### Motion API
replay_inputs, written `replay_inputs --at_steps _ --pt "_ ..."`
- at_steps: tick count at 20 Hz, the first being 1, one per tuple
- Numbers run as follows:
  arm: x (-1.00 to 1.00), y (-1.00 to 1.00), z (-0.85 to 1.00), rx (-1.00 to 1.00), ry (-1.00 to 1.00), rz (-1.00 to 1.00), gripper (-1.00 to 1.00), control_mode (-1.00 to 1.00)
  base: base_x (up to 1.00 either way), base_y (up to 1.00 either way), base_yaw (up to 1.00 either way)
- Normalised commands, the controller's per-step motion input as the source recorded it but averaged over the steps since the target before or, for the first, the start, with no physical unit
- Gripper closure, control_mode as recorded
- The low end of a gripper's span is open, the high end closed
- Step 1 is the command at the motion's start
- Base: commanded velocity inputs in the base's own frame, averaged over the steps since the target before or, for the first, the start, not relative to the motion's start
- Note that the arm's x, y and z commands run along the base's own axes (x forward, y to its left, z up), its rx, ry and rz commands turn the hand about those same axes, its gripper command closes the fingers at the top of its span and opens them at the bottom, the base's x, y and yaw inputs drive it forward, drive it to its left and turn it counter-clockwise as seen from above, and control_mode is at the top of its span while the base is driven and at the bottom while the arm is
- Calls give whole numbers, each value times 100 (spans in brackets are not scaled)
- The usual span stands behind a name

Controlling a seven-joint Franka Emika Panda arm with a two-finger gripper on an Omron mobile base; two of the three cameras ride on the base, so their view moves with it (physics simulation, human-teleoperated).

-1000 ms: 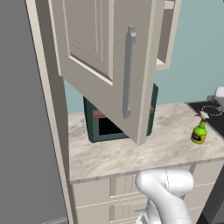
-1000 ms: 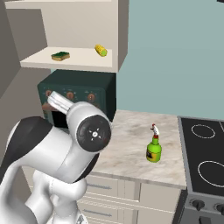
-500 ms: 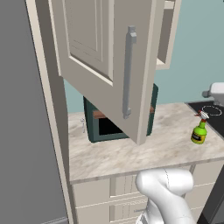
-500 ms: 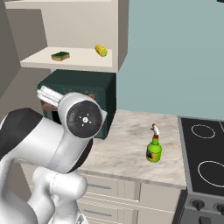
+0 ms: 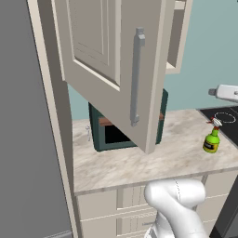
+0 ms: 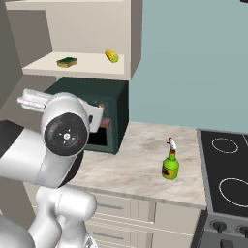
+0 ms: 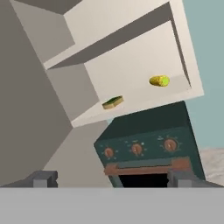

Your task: Pick the sponge and spray from the cabinet and place them on the counter.

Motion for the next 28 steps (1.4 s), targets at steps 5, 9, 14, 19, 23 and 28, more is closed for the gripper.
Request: replay_inputs --at_steps 5,9,14,19,23,28 --pt "10 26 34 -6 -6 0 -100 -100 0 0 0" --pt "22 22 33 -2 1 2 -100 -100 0 0 0" --pt "14 35 29 -11 -1 0 -100 -100 0 0 0" --pt "14 35 21 -11 0 0 -100 -100 0 0 0" --pt "13 12 17 -8 -1 0 -100 -100 0 0 0" --pt "26 11 11 -9 0 0 -100 -100 0 0 0"
